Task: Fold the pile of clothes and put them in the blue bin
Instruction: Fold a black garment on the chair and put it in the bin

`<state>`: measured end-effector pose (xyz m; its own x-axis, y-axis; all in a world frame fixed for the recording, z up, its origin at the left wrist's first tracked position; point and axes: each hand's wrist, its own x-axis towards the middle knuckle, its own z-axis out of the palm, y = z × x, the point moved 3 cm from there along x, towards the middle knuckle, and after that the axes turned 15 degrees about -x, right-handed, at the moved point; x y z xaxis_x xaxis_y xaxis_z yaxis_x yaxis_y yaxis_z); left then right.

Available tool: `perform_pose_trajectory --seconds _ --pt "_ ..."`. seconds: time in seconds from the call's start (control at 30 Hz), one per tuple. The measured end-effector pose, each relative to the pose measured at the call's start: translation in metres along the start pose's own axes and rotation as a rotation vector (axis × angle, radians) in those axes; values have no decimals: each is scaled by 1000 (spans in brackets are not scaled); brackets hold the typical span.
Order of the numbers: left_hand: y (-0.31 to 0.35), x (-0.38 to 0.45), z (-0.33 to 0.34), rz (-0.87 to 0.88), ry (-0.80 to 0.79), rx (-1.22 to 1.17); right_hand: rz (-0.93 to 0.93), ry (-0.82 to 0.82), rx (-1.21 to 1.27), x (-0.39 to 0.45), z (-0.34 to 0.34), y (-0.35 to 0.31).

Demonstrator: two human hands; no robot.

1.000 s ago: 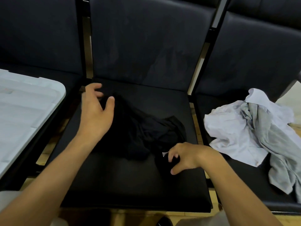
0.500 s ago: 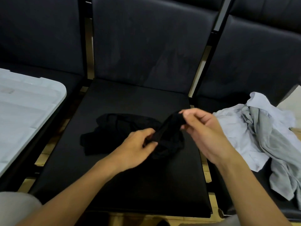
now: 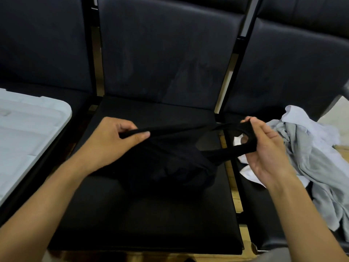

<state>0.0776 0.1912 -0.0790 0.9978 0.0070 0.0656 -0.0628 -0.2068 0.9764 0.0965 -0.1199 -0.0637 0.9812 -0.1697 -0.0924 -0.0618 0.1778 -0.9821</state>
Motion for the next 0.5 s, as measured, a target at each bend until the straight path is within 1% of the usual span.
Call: perform_pose_trajectory --seconds 0.07,0.1,0.2,0.33,0.4,0.47,0.5 --pt "4 1 -7 32 101 -43 -47 16 -126 2 -8 0" --pt "6 2 -11 47 122 -69 -83 21 -240 3 -10 1" --pt "11 1 -18 60 99 -41 -284 32 -781 2 -8 6" --pt "10 -1 -25 57 116 28 -447 29 -1303 4 -4 19" --pt "11 -2 -26 43 107 39 -560 108 -1416 7 -3 17" --pt "12 -5 -19 9 67 5 -696 244 -1439 4 4 9" --pt "14 -6 -12 2 26 -40 -772 282 -1431 -1 14 6"
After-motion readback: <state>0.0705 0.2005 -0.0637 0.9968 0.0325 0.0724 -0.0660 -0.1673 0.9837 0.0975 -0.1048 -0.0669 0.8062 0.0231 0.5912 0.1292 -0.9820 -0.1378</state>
